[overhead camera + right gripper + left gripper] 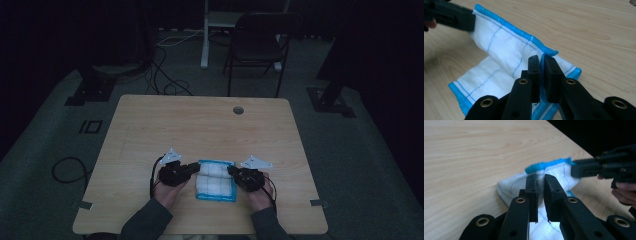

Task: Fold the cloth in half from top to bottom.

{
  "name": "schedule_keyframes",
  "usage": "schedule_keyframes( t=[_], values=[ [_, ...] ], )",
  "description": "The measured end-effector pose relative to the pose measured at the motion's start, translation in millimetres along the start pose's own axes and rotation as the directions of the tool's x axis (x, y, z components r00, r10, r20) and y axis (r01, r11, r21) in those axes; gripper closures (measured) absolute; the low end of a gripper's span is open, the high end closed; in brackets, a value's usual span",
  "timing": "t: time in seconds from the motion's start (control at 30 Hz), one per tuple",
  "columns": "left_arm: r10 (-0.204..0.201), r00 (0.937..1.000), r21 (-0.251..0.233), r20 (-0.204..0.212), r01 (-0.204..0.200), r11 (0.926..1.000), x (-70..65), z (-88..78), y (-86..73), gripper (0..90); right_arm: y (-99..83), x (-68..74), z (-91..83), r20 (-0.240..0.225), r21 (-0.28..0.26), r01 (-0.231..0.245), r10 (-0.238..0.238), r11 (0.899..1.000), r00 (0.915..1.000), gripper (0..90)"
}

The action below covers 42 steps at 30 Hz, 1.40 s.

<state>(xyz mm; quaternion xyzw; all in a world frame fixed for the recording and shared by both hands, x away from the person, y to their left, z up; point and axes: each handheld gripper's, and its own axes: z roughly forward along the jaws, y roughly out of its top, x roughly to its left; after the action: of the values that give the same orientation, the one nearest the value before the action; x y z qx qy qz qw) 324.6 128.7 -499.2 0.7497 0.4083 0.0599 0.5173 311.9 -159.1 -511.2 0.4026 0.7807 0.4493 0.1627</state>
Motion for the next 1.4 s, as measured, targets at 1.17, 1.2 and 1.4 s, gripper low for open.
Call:
schedule_keyframes(
  t=[1.17,1.2,1.4],
  values=[
    [0.036,0.9989,0.150,0.029,-0.040,0.9878,-8.1,24.8,-30.5,81.4,-18.3,1.3,-11.9,-0.003,0.018,-0.003,0.003,1.000,1.0000,76.1],
    [0.044,0.9987,0.156,0.028,-0.047,0.9866,-10.0,23.7,-34.3,81.4,-18.8,0.1,-12.6,-0.001,0.018,-0.008,0.008,1.000,1.0000,75.9],
    [0.045,0.9985,0.148,0.030,-0.049,0.9877,-15.0,17.9,-41.5,80.4,-20.0,-7.4,-17.6,0.017,0.009,-0.028,0.028,1.000,0.9995,74.9]
  ],
)
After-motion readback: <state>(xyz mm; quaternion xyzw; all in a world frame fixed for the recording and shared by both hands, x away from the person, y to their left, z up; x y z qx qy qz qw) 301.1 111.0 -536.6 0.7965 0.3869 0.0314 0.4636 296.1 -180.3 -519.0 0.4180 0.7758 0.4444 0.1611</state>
